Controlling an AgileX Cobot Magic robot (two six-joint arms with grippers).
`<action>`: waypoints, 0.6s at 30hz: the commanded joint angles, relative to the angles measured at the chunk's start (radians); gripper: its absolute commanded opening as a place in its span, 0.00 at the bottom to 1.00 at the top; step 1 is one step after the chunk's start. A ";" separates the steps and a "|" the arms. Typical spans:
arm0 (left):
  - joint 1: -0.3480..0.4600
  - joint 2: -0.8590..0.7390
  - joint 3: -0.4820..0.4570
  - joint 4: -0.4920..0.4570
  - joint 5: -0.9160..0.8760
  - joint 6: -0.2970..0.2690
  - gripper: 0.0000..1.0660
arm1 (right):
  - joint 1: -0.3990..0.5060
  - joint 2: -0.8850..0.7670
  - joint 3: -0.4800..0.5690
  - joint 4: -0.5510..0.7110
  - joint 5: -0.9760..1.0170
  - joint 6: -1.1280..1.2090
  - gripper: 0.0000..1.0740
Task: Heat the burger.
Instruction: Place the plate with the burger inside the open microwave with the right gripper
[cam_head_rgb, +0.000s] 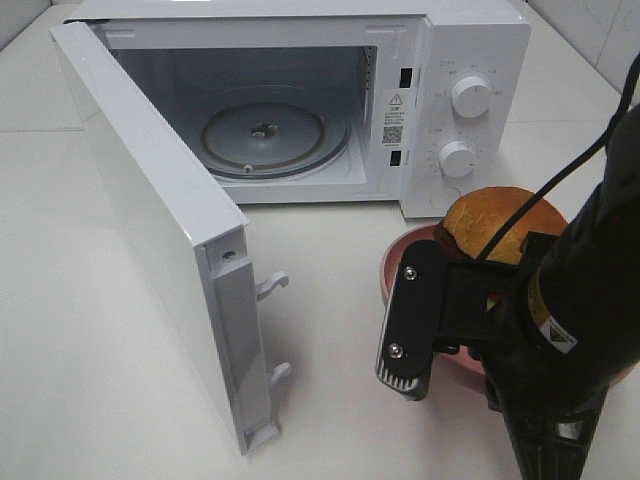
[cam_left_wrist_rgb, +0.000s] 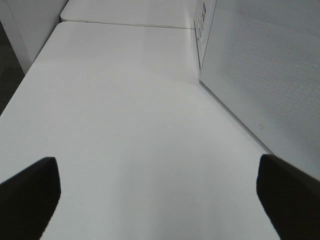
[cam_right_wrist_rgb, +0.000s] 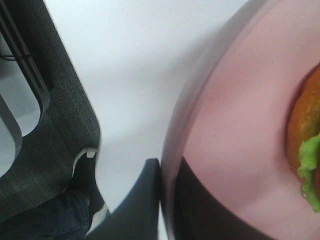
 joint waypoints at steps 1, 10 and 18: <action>0.003 -0.017 0.002 -0.006 -0.008 -0.002 0.96 | 0.002 -0.014 0.004 -0.046 -0.035 0.000 0.00; 0.003 -0.017 0.002 -0.006 -0.008 -0.002 0.96 | 0.002 -0.013 0.004 -0.041 -0.062 0.091 0.00; 0.003 -0.017 0.002 -0.006 -0.008 -0.002 0.96 | 0.001 -0.012 0.004 -0.080 -0.078 -0.242 0.00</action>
